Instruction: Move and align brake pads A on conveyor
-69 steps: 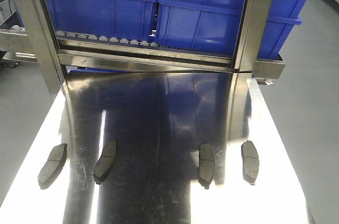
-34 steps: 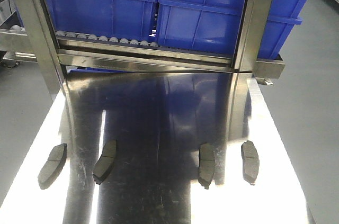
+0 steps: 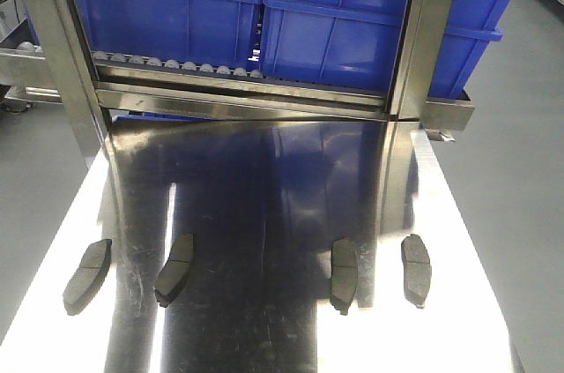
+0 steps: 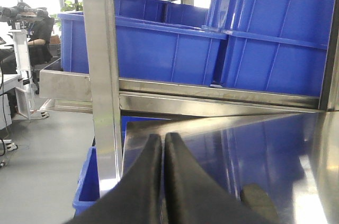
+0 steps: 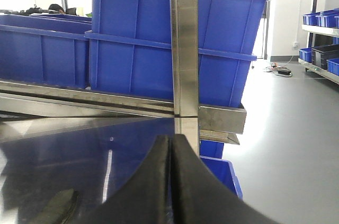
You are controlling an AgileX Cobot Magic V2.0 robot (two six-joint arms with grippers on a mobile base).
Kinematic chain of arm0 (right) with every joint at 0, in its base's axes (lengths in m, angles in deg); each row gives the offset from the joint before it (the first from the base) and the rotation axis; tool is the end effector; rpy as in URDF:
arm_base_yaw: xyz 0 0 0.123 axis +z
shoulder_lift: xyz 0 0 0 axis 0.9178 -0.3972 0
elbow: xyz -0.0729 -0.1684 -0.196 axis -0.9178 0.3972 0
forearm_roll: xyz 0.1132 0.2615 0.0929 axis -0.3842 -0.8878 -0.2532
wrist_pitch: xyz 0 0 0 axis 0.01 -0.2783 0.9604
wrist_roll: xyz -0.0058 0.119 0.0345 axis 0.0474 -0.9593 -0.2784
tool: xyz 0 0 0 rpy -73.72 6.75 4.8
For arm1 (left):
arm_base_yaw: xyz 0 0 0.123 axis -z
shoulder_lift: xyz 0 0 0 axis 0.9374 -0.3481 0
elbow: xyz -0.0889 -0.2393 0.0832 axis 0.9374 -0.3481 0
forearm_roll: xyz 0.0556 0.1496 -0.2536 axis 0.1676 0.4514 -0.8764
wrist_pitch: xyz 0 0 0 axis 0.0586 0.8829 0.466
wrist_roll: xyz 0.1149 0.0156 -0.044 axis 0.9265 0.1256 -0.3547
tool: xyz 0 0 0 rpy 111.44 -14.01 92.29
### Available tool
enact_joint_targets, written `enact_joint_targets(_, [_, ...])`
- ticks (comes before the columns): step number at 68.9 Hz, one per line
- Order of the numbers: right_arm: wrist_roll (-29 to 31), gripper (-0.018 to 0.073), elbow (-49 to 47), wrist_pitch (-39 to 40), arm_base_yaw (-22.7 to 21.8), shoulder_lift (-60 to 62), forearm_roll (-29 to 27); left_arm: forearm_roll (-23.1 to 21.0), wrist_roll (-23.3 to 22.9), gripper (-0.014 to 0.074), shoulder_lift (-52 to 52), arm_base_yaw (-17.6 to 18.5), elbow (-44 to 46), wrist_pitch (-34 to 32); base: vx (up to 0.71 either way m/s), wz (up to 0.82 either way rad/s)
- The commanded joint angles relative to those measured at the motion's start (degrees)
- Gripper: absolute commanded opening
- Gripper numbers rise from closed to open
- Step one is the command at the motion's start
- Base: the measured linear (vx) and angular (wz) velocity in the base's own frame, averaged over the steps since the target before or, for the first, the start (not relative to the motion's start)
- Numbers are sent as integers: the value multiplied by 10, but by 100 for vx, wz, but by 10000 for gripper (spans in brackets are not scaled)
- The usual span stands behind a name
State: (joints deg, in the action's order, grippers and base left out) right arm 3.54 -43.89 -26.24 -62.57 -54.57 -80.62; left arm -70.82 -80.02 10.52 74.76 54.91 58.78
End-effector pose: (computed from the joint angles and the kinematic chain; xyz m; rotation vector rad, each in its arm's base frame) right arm 0.1546 0.0108 0.2039 -0.0369 1.5173 0.0725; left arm 0.1539 -0.0138 0.2063 0.0624 1.5017 -0.0766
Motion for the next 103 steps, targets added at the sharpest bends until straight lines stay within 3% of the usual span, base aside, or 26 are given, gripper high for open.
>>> enact_joint_targets(1, [5, -12, 7, 39, 0, 7, 2, -2, -4, -6, 8, 0, -9, -63, 0, 0])
enact_joint_targets(12, [5, -12, 7, 39, 0, 7, 2, -2, -7, -6, 8, 0, 8, -73, 0, 0])
enact_joint_targets(27, [5, -12, 7, 39, 0, 7, 2, -4, -15, -6, -12, 0, 106, 13, 0, 0])
enact_joint_targets(47, [5, -12, 7, 39, 0, 7, 2, -4, -22, -6, -192, 0, 259, 221, 0, 0])
enact_joint_targets(60, [5, -12, 7, 39, 0, 7, 2, -18, -22, -6, -285, 0, 293, 317, 0, 0])
enact_joint_targets(89, [5, -12, 7, 39, 0, 7, 2, -28, -22, 8, -333, 0, 290, 356, 0, 0])
enact_joint_targets(99, [5, -12, 7, 39, 0, 7, 2, -28, -18, 102, -351, 0, 302, 372, 0, 0])
enact_joint_targets(103, [5, -12, 7, 39, 0, 7, 2, -28, -16, 182, -360, 0, 310, 376, 0, 0])
